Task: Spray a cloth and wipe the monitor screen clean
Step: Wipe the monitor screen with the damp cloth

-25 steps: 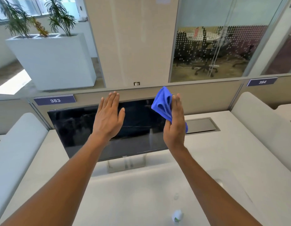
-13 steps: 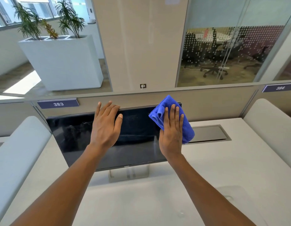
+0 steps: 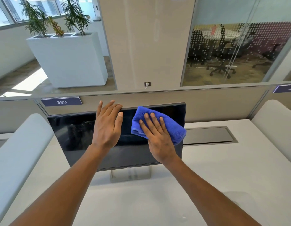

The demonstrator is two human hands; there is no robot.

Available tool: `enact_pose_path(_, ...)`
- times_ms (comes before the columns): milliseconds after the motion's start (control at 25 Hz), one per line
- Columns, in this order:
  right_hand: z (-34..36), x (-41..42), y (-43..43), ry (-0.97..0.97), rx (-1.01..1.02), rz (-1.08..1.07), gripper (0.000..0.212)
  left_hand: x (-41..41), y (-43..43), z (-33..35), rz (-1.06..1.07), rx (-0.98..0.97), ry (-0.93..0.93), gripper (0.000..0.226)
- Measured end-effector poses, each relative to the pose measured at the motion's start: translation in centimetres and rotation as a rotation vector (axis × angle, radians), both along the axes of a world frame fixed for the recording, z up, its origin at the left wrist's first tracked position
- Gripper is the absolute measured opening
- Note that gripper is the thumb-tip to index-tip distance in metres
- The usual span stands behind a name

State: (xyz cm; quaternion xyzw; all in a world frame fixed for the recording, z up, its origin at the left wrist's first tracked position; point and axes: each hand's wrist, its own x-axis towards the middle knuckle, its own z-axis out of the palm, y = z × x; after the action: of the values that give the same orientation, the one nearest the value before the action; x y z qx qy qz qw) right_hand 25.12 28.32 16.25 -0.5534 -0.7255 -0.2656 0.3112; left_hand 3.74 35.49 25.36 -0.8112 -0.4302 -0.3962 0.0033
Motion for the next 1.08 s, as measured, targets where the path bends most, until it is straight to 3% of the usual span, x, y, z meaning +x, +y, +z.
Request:
enact_pose_path(280, -5.6, 3.5, -3.2, -0.395, -0.202, 0.173, 0.082, -0.2, 0.0, -0.2, 0.005, 0.016, 0.04, 0.052)
enact_pose_path(440, -5.7, 6.9, -4.6, -0.552, -0.216, 0.197, 0.079, -0.3, -0.2, 0.0, 0.005, 0.013, 0.055, 0.053)
enact_pose_path(760, 1.7, 11.6, -3.3, -0.41, -0.092, 0.094, 0.069, -0.2, -0.2, 0.0, 0.013, 0.013, 0.065, 0.052)
enact_pose_path(1080, 6.6, 11.5, -0.8, -0.131, -0.042, 0.032, 0.085, -0.3, 0.0, -0.2, 0.013, 0.026, 0.078, 0.051)
